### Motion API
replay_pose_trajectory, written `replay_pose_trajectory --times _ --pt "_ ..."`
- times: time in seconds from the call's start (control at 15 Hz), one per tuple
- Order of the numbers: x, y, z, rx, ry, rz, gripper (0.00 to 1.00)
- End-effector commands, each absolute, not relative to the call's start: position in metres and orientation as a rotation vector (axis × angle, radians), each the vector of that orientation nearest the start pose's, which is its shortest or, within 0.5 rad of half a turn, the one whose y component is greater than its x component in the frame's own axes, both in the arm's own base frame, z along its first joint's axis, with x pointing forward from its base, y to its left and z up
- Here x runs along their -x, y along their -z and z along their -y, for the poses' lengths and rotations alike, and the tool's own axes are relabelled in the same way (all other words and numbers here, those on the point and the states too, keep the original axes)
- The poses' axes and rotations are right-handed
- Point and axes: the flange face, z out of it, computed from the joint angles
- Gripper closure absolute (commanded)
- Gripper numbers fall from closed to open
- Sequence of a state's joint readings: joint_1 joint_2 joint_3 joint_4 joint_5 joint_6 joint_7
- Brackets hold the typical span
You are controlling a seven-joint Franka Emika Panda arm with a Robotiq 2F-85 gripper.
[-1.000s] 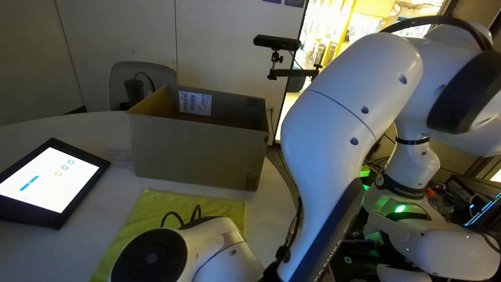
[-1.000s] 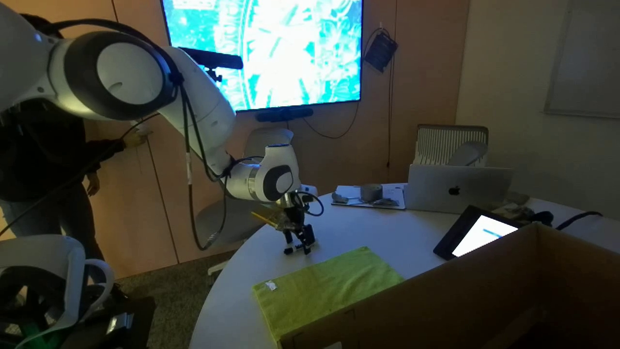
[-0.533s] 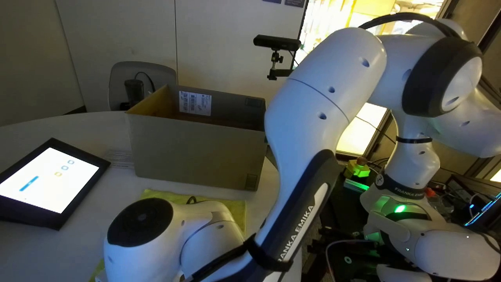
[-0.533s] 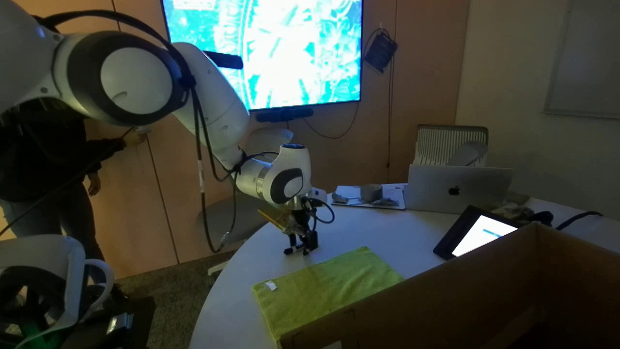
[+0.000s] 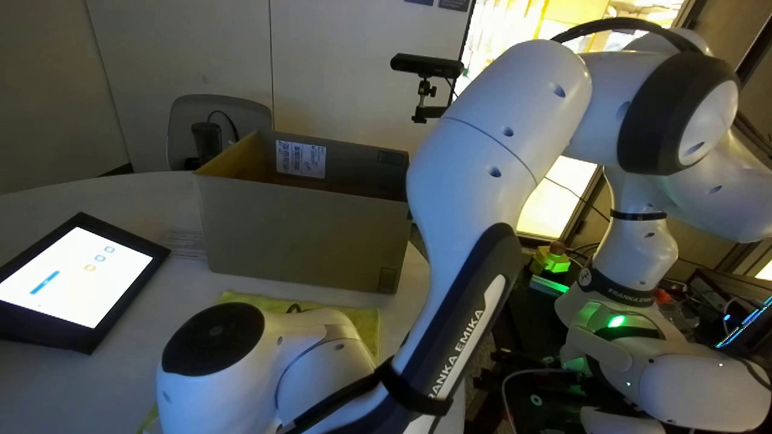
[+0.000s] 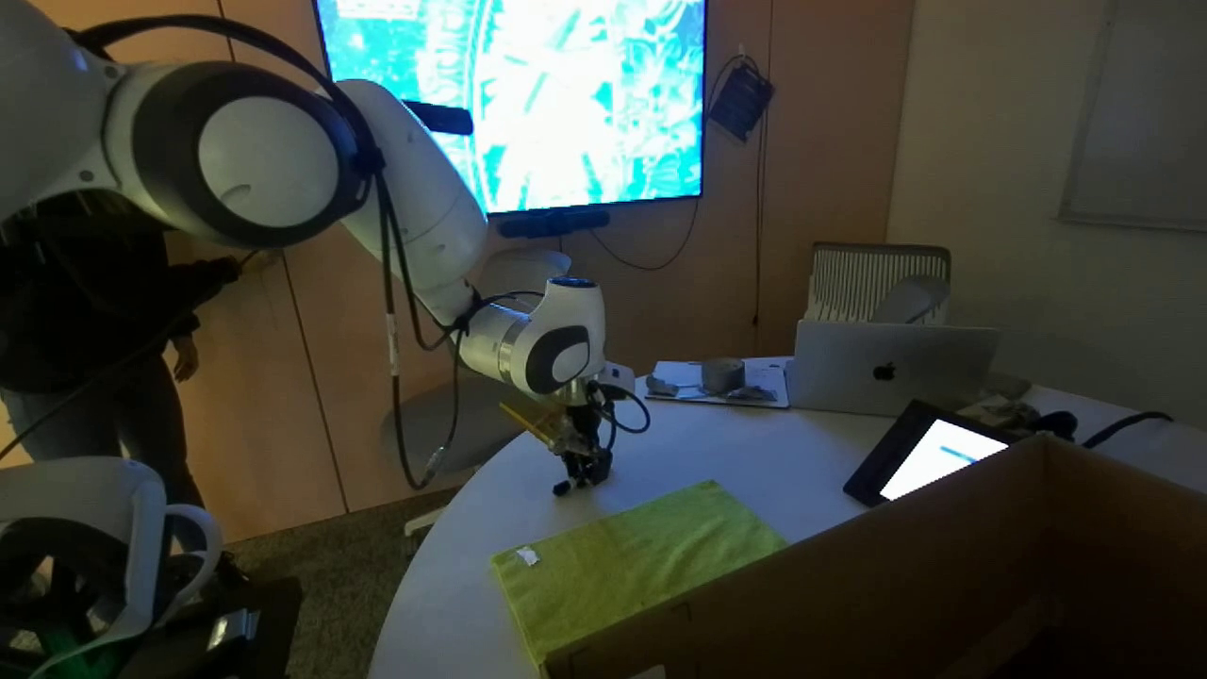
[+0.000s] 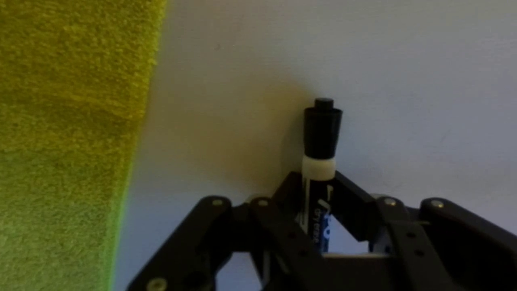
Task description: Put the marker on the towel, fold the towel, and then put the folded towel in the box
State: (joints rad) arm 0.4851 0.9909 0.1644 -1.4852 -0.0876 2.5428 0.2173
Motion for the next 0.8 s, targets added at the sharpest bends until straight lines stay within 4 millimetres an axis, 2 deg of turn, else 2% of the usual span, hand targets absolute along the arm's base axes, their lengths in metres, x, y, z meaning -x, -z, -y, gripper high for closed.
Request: replay_pose_trajectory --times 0.0,0.27,0.47,0.73 --pt "-0.575 -0.1 -0.412 2.94 0.032 0.675 0.89" --pt "-0.576 -0.113 -0.407 2.932 0.043 0.68 0.91" --pt "-0.578 -0.136 -0.399 2.926 0.077 0.686 0.91" --pt "-0.579 -0.163 -0.374 2.944 0.102 0.662 0.91"
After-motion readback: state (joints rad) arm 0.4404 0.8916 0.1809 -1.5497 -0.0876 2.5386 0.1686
